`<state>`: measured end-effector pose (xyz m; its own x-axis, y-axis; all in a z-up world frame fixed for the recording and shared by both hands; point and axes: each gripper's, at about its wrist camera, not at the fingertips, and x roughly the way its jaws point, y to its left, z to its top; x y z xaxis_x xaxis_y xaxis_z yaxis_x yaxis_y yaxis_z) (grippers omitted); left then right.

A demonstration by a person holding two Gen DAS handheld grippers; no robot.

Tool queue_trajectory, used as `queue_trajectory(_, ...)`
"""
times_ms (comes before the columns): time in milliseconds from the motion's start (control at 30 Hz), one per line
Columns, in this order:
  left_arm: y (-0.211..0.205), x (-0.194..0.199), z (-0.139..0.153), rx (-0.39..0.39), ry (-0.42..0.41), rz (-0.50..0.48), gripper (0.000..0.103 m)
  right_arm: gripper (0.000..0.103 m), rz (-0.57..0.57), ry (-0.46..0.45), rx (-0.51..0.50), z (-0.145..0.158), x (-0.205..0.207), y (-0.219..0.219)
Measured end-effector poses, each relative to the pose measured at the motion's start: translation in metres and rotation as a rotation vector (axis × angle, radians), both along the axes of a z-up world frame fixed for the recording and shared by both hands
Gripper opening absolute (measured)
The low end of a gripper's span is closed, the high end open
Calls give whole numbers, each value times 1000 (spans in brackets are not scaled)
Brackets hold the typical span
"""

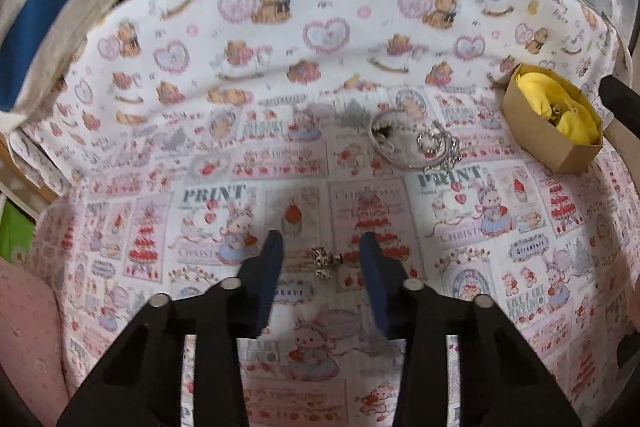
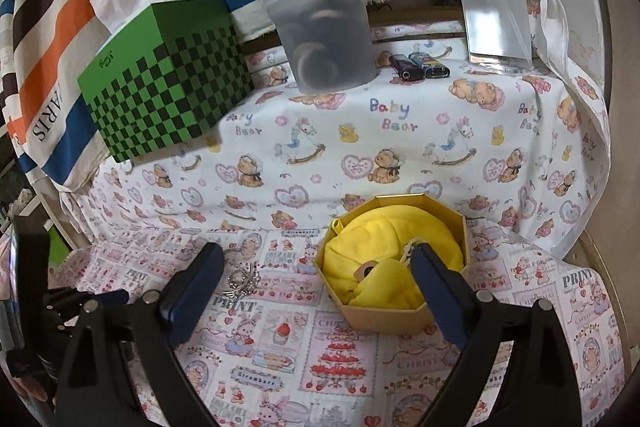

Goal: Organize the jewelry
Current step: 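Lower the left tool and pinch a small silver earring, then grasp the silver bangle with the right tool while the left tool holds its earring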

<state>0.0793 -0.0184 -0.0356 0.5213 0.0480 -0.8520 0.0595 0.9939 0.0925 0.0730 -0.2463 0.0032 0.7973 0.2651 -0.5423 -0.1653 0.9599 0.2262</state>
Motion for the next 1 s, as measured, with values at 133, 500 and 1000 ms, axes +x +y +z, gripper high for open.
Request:
queue_trajectory(133, 2, 4, -7, 4, 29, 6, 21, 95, -8, 6, -4, -1, 1, -1)
queue_trajectory(500, 0, -5, 8, -45, -25, -6, 15, 95, -25, 21, -21, -3, 4, -2)
queue_trajectory(1000, 21, -9, 35, -154, -177, 37, 15, 95, -5, 12, -35, -2, -1, 5)
